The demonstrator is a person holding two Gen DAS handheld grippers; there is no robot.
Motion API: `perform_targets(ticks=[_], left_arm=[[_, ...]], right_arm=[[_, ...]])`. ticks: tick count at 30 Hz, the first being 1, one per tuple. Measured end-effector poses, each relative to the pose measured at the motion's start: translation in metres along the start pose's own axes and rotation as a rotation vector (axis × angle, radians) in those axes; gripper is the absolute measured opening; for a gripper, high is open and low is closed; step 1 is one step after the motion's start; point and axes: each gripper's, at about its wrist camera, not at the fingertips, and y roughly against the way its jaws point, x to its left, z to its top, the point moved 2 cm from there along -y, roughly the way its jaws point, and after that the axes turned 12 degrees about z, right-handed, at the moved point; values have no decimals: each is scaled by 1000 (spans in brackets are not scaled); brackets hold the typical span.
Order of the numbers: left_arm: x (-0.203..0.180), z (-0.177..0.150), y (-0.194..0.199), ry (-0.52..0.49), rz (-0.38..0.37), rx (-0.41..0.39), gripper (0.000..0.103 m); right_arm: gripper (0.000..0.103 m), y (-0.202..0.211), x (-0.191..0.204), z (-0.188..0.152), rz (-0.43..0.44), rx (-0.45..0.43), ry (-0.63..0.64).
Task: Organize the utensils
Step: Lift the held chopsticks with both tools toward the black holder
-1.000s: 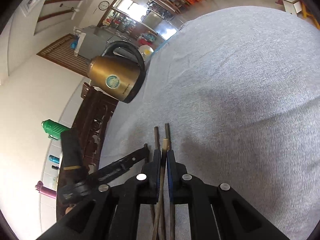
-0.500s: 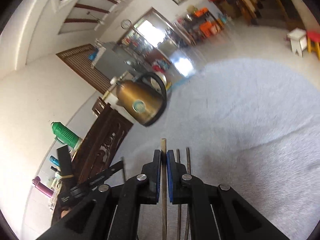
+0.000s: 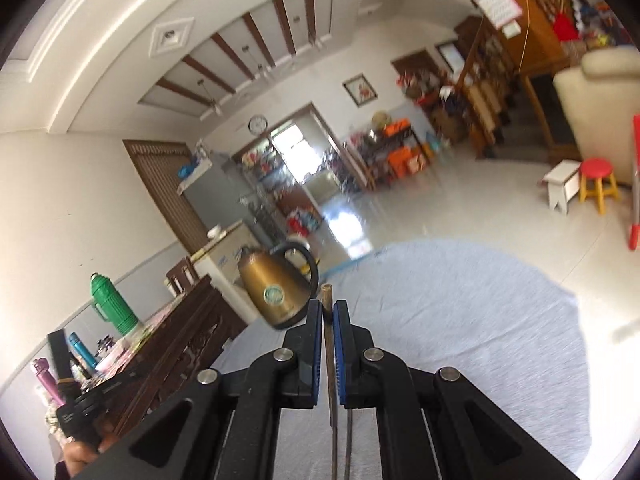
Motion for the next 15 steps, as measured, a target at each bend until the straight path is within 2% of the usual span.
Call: perform_targets(ticks=[6,15], left_arm=[[25,-6,39,73,7,-35,5],[37,-24,94,109,-14,-63,5]], right_arm=[[7,41,12,14,-17,-67,33],[7,91,22,14,-7,-76,44]])
